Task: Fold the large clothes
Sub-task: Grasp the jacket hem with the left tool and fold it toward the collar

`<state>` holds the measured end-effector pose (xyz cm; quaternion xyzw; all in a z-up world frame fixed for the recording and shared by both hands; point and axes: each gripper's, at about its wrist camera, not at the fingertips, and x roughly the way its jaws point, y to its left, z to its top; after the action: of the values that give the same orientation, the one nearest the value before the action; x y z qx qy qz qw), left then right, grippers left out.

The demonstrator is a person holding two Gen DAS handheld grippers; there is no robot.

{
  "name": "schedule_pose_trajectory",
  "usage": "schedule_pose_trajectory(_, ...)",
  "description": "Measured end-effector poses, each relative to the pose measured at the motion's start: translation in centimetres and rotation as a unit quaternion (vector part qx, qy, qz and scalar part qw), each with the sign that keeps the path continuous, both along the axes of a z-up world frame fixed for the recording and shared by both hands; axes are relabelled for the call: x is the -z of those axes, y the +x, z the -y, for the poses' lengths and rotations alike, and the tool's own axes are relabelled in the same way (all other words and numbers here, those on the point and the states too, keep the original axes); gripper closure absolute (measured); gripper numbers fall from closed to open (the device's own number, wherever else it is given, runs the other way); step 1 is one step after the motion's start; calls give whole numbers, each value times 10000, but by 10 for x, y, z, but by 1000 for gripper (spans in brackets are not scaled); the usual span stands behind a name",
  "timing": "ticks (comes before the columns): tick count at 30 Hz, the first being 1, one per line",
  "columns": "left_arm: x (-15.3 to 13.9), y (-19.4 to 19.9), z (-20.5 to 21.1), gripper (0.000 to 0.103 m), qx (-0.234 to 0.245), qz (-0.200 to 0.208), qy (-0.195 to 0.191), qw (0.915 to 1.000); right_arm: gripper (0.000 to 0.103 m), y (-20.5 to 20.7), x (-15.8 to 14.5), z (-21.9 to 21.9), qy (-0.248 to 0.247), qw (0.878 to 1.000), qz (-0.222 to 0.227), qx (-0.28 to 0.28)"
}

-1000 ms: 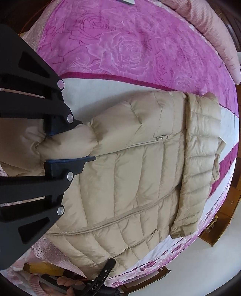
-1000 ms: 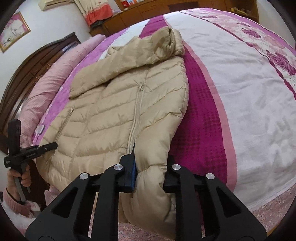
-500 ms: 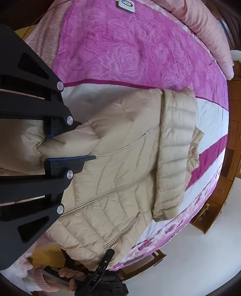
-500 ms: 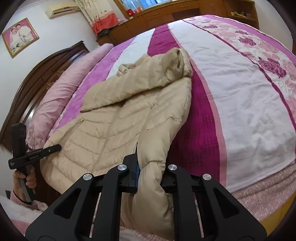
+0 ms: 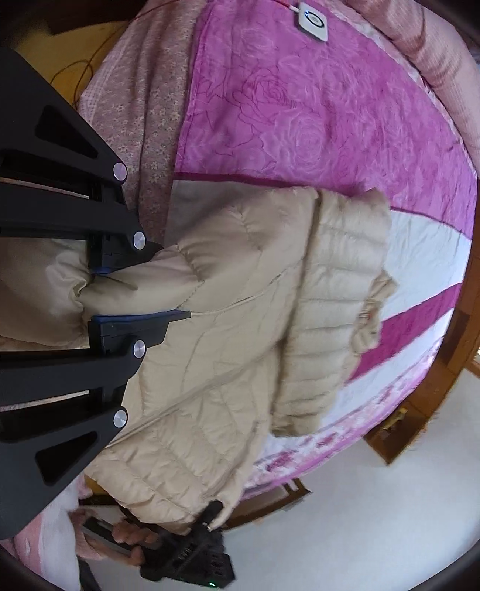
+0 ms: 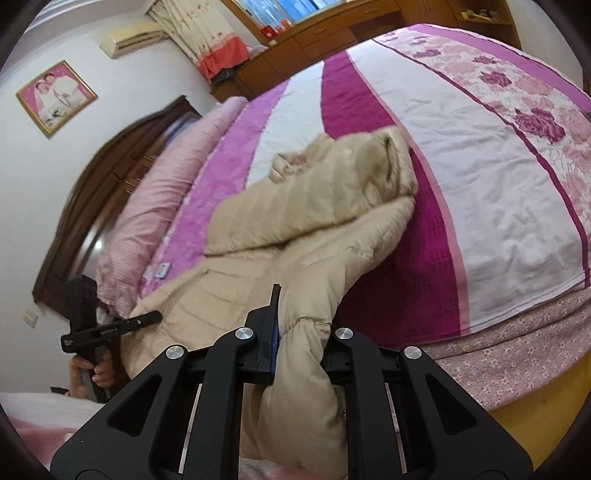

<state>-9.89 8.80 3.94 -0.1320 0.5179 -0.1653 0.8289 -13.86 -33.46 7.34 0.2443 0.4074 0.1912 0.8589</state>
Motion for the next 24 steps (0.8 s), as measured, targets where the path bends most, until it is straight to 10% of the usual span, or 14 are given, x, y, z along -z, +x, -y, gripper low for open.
schedule_pose_trajectory(24,-15,153,24,86,-21,825,934,9922,89,156,0,7,-531,9937,549,818)
